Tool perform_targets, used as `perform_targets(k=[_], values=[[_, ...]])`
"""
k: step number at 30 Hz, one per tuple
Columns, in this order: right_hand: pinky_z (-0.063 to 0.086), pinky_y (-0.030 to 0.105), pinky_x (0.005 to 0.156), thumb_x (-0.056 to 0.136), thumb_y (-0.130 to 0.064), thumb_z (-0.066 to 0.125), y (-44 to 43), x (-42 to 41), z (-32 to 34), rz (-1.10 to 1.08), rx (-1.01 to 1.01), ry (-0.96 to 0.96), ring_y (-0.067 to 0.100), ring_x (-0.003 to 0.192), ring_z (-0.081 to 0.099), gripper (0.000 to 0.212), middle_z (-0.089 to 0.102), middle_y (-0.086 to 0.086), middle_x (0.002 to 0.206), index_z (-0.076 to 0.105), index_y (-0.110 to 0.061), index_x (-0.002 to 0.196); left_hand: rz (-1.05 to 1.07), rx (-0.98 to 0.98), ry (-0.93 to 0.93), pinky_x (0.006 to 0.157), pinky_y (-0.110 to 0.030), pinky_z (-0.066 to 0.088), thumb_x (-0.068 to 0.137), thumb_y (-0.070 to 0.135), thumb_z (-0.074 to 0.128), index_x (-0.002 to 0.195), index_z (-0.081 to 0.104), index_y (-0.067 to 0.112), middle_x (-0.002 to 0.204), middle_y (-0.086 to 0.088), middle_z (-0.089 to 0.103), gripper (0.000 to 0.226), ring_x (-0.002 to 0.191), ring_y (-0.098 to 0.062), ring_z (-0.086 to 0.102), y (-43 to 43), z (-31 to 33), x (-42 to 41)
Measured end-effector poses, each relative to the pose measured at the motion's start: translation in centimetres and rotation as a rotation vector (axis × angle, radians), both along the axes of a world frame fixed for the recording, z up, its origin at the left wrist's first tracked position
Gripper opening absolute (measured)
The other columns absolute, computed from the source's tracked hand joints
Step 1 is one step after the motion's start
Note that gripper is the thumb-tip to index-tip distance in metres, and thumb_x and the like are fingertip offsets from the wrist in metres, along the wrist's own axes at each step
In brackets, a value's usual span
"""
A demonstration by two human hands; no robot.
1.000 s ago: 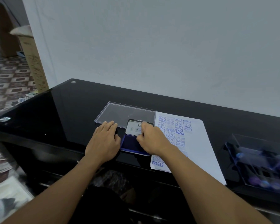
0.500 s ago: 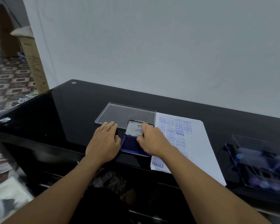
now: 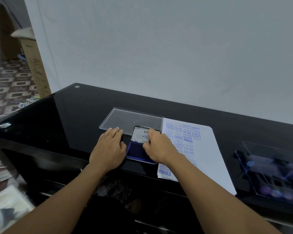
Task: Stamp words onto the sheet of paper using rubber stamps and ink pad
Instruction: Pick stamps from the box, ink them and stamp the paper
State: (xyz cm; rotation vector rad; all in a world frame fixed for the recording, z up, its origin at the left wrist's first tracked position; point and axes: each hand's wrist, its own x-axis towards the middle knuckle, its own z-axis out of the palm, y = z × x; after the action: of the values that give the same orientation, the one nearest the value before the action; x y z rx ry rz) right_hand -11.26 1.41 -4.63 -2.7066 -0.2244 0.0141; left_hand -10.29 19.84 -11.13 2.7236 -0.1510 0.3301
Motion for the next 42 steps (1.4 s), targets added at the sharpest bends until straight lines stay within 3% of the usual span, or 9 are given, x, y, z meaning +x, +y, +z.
perform_targets(k=[6, 21, 26, 29, 34, 42], values=[[0.041, 0.036, 0.063, 0.095, -0.019, 0.045, 0.4, -0.3, -0.3, 0.018, -0.058, -0.039, 0.033, 0.077, 0.053, 0.018, 0.054, 0.01, 0.085, 0.033, -0.019, 0.082, 0.0, -0.001, -0.005, 0.124, -0.036, 0.013, 0.101, 0.029, 0.035, 0.154, 0.028, 0.014, 0.162, -0.002, 0.024, 0.056, 0.151, -0.018, 0.014, 0.0, -0.1, 0.1], [0.039, 0.034, 0.06, 0.097, -0.022, 0.044, -0.1, -0.5, -0.4, 0.01, -0.017, -0.052, 0.028, 0.071, 0.053, 0.012, 0.053, 0.007, 0.079, 0.038, -0.016, 0.089, 0.0, -0.017, 0.016, 0.124, -0.036, 0.013, 0.101, 0.029, 0.037, 0.155, 0.028, 0.016, 0.162, -0.001, 0.023, 0.055, 0.151, -0.017, 0.013, 0.0, 0.3, 0.0], [0.045, 0.036, 0.062, 0.095, -0.023, 0.051, -1.6, -0.3, 1.0, -0.04, 0.153, -0.039, 0.023, 0.074, 0.056, 0.012, 0.062, 0.006, 0.087, 0.048, -0.014, 0.087, 0.015, -0.201, 0.022, 0.12, -0.035, 0.021, 0.097, 0.019, 0.047, 0.149, 0.04, 0.012, 0.157, -0.002, 0.035, 0.053, 0.148, -0.017, 0.023, 0.0, 1.4, 0.1], [0.045, 0.029, 0.062, 0.094, -0.021, 0.054, -3.4, -0.2, 2.9, -0.061, 0.249, -0.058, 0.016, 0.072, 0.055, 0.009, 0.064, 0.003, 0.088, 0.054, -0.012, 0.093, 0.049, -0.311, -0.002, 0.116, -0.035, 0.027, 0.096, 0.017, 0.049, 0.145, 0.045, 0.012, 0.154, -0.001, 0.04, 0.049, 0.143, -0.016, 0.031, -0.5, 2.6, 0.1], [0.037, 0.027, 0.054, 0.096, -0.023, 0.056, -8.4, 0.3, 5.5, -0.14, 0.209, -0.013, 0.013, 0.068, 0.049, 0.017, 0.057, 0.003, 0.087, 0.045, -0.011, 0.103, -0.061, -0.367, -0.081, 0.107, -0.027, 0.026, 0.096, 0.016, 0.05, 0.141, 0.048, 0.015, 0.148, 0.003, 0.044, 0.045, 0.139, -0.015, 0.034, -4.1, 5.5, 0.3], [0.044, 0.029, 0.065, 0.087, -0.016, 0.065, -16.5, 1.8, 7.4, -0.181, 0.093, 0.032, 0.017, 0.076, 0.058, 0.002, 0.068, 0.001, 0.086, 0.063, -0.016, 0.087, -0.254, -0.349, -0.05, 0.114, -0.03, 0.029, 0.1, 0.022, 0.046, 0.144, 0.044, 0.017, 0.15, 0.003, 0.042, 0.045, 0.139, -0.013, 0.035, -12.4, 8.6, 1.7]])
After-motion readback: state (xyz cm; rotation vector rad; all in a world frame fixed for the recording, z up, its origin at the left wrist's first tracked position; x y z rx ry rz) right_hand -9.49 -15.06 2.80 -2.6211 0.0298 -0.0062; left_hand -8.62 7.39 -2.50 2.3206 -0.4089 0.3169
